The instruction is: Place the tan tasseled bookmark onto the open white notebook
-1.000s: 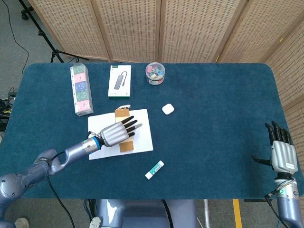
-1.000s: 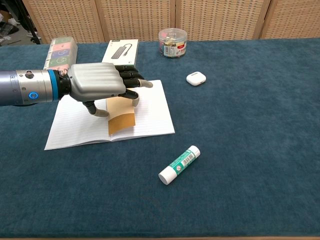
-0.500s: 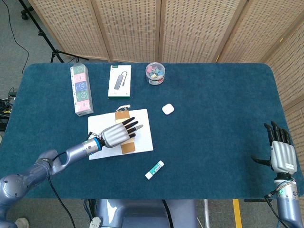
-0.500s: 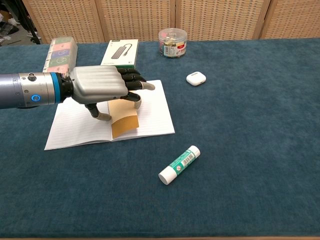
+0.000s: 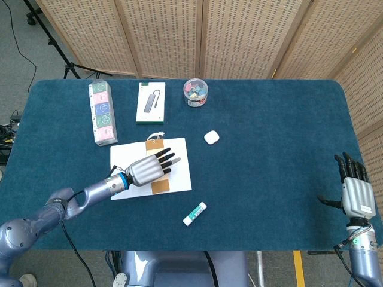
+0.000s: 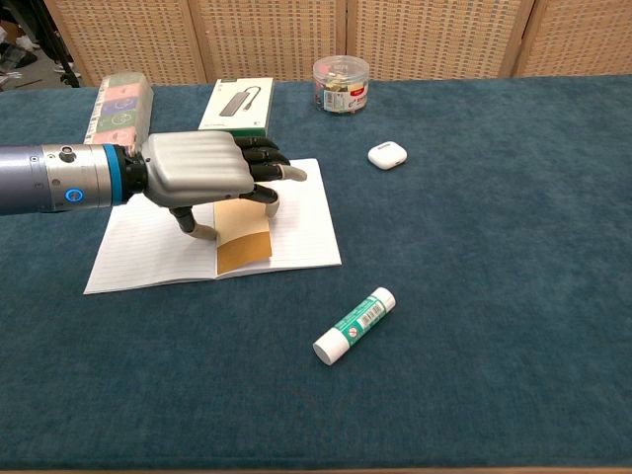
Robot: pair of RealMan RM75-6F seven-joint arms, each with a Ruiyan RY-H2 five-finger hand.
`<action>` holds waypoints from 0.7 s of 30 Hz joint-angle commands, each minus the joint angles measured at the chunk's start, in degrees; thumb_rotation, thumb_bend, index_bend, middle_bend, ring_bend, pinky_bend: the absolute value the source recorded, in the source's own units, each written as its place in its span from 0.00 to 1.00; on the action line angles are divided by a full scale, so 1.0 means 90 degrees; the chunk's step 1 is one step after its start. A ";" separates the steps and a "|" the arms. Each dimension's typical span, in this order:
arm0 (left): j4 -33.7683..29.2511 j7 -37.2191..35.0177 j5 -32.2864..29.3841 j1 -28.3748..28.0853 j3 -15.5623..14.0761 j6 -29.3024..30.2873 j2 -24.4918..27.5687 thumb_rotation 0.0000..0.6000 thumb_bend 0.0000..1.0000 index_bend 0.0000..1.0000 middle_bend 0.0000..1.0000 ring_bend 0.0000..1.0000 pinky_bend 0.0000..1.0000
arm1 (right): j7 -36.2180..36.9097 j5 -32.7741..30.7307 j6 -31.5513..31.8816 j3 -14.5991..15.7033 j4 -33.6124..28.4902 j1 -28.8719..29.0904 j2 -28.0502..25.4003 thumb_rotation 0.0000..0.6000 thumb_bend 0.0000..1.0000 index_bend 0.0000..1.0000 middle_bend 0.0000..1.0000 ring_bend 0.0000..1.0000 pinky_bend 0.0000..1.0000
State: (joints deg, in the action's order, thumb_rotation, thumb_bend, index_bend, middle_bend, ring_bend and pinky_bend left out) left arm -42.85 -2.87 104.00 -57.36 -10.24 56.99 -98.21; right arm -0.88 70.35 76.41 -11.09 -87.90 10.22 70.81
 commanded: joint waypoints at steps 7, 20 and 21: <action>-0.0083 -0.0105 -0.0040 0.0030 0.0028 0.0066 0.0059 1.00 0.16 0.21 0.00 0.00 0.01 | 0.0003 0.0011 0.0015 0.0006 -0.0022 -0.0009 -0.0011 1.00 0.00 0.00 0.00 0.00 0.00; -0.0391 -0.0081 0.0029 0.0027 0.0052 0.0301 0.0290 1.00 0.16 0.19 0.00 0.00 0.01 | 0.0047 0.0044 0.0075 0.0006 -0.0054 -0.0042 -0.0043 1.00 0.00 0.00 0.00 0.00 0.00; -0.0441 -0.0100 0.0024 0.0030 0.0071 0.0351 0.0346 1.00 0.16 0.19 0.00 0.00 0.01 | 0.0049 0.0046 0.0071 0.0007 -0.0056 -0.0040 -0.0046 1.00 0.00 0.00 0.00 0.00 0.00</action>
State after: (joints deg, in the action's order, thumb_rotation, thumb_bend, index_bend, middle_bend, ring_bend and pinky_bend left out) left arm -46.20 -3.48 104.31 -57.14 -9.93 59.48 -95.76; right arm -0.45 70.77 77.05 -11.03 -88.40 9.86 70.40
